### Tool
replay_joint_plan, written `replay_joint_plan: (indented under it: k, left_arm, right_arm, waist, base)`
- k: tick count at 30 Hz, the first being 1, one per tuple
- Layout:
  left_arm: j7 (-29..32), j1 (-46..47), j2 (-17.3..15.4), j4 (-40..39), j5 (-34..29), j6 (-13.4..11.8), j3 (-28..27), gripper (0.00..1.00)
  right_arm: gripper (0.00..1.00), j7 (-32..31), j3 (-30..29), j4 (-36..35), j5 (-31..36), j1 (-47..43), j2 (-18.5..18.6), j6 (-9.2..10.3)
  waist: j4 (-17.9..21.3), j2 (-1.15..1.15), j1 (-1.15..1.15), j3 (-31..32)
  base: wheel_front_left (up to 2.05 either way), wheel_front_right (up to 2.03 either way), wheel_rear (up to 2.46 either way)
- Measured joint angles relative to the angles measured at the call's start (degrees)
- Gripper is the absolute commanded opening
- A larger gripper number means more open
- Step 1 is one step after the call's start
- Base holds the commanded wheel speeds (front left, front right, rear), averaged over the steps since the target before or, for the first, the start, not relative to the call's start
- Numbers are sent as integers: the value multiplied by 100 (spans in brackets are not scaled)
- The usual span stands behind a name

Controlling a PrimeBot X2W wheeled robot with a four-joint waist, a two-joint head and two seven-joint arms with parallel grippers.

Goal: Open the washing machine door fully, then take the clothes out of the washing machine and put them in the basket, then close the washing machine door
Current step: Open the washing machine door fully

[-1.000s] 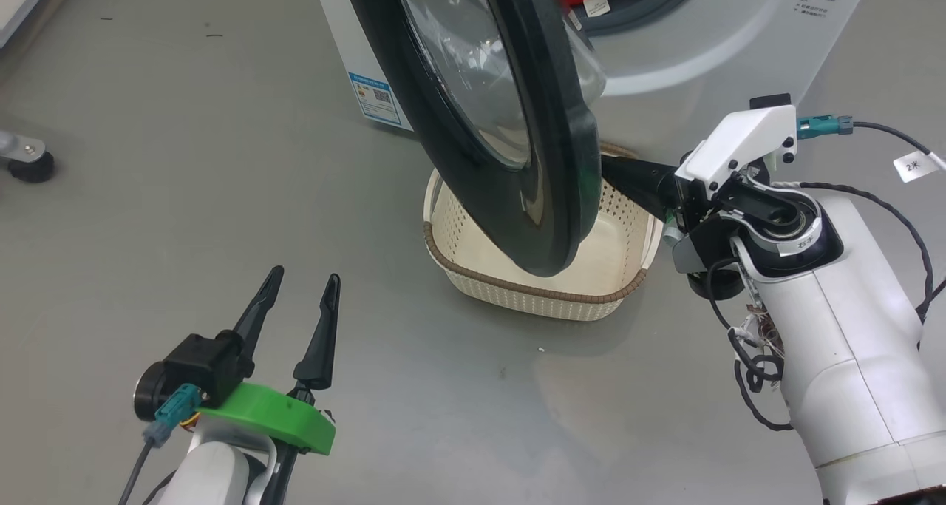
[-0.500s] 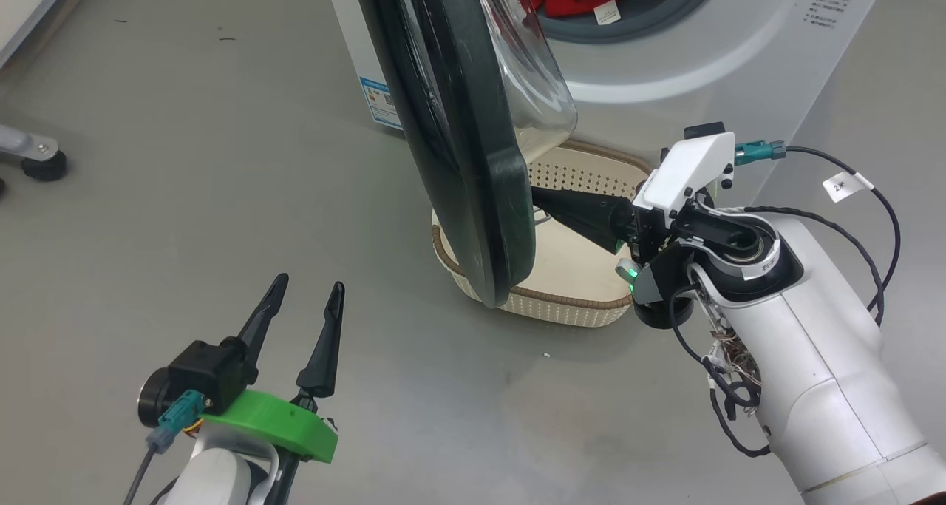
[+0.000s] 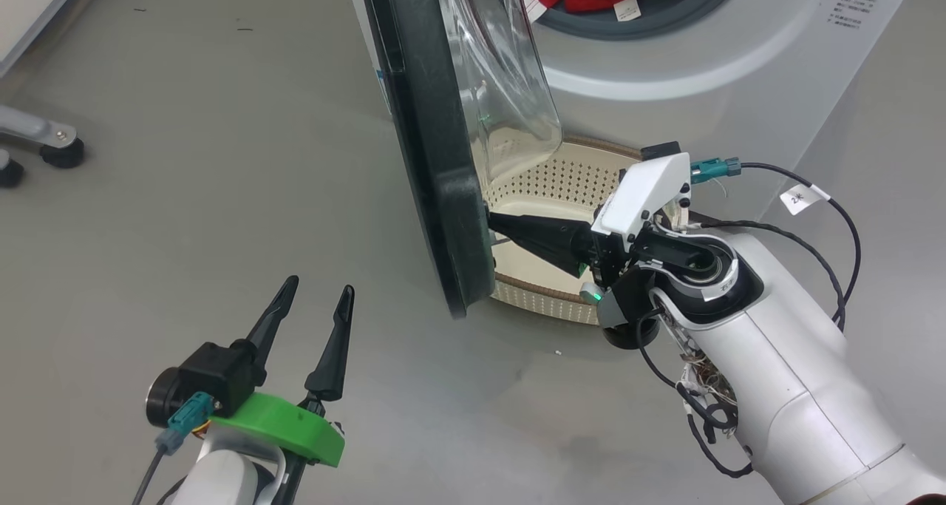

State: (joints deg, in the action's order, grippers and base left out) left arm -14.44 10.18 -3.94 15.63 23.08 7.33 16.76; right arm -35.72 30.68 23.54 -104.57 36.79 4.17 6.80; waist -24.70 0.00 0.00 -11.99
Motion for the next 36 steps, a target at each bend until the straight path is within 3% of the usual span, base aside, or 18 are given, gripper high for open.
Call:
replay_joint_plan:
  k: [21,30,36]
  left_arm:
    - [0,-26,1,-14,2,0,24,100]
    - [0,-26,8,-8,3,0,-230,100]
    - [0,-87,-18,-8,-18,0,-357,100]
  right_arm:
    - [0,636,824,-93,-748,56,5,-30]
    - [0,1032,765,125,-678,82,-11,-392]
    - [0,1318,923,238,37,88,113,-687]
  waist:
    - [-123,0,0,-124]
    - [-19,0,0,-33]
    - [162,0,0,133]
  base:
    - [0,0,0]
    - [0,0,0]
    - [0,0,0]
